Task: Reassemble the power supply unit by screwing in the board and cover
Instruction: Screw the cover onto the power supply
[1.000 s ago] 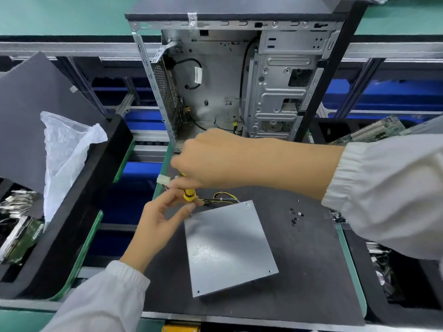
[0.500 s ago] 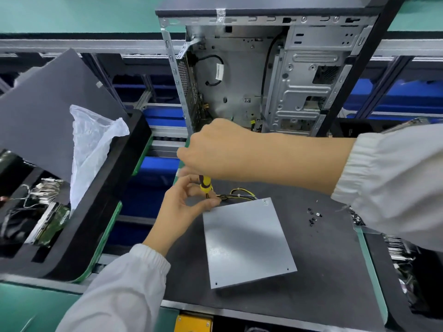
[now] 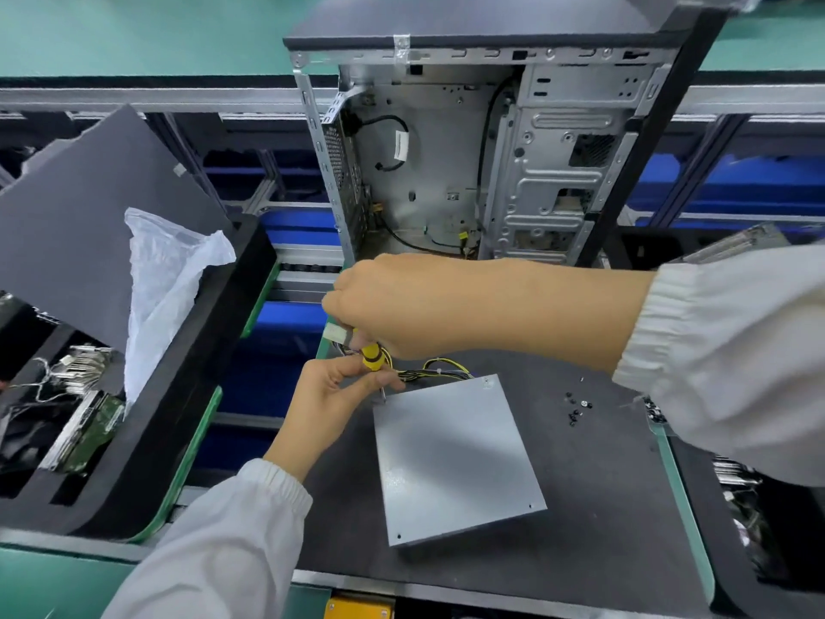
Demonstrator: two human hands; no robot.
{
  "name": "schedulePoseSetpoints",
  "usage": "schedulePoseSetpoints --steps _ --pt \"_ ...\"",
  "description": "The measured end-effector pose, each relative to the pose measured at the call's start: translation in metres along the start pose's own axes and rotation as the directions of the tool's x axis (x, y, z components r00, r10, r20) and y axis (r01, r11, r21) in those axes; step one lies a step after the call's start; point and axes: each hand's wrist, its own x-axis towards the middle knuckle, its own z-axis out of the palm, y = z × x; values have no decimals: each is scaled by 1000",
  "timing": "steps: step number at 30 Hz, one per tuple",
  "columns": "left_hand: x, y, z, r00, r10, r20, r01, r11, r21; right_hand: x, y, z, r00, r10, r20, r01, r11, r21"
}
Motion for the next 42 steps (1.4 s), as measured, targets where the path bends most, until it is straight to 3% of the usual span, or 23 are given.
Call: schedulePoseSetpoints --steps 3,6,8,10,13,16,20,24,28,35,39,42 --pt "1 8 2 999 30 -17 -29 997 78 -9 11 10 994 64 -93 -28 938 345" --pt "18 26 15 993 117 -20 -112 979 168 -41 32 13 933 281 -227 -38 702 712" --pt "36 42 34 988 121 93 -140 961 240 -66 44 21 882 413 -227 -79 605 793" --pt "56 51 58 961 39 275 -142 919 367 -97 60 34 833 517 -198 -121 519 846" --pt "87 54 106 876 -111 469 -244 737 630 -149 80 59 733 664 -150 -192 414 890" --pt "114 47 166 782 -186 595 -385 608 695 -194 87 92 642 765 -57 -275 299 914" --pt "141 23 231 669 -323 669 -496 477 726 -234 87 128 555 832 -9 -388 269 881" --pt "158 -1 260 693 -327 642 -518 393 759 -256 87 147 523 852 32 -451 244 858" --pt "158 -14 274 692 -345 634 -541 333 772 -263 87 156 532 843 77 -475 223 851" --pt "155 -19 271 582 -340 739 -658 337 673 -258 86 159 558 825 86 -484 240 841" --pt "157 -24 264 524 -319 789 -774 209 598 -257 86 161 578 812 76 -489 271 829" --pt "158 -23 264 439 -330 835 -839 180 513 -256 85 161 585 808 70 -486 281 828"
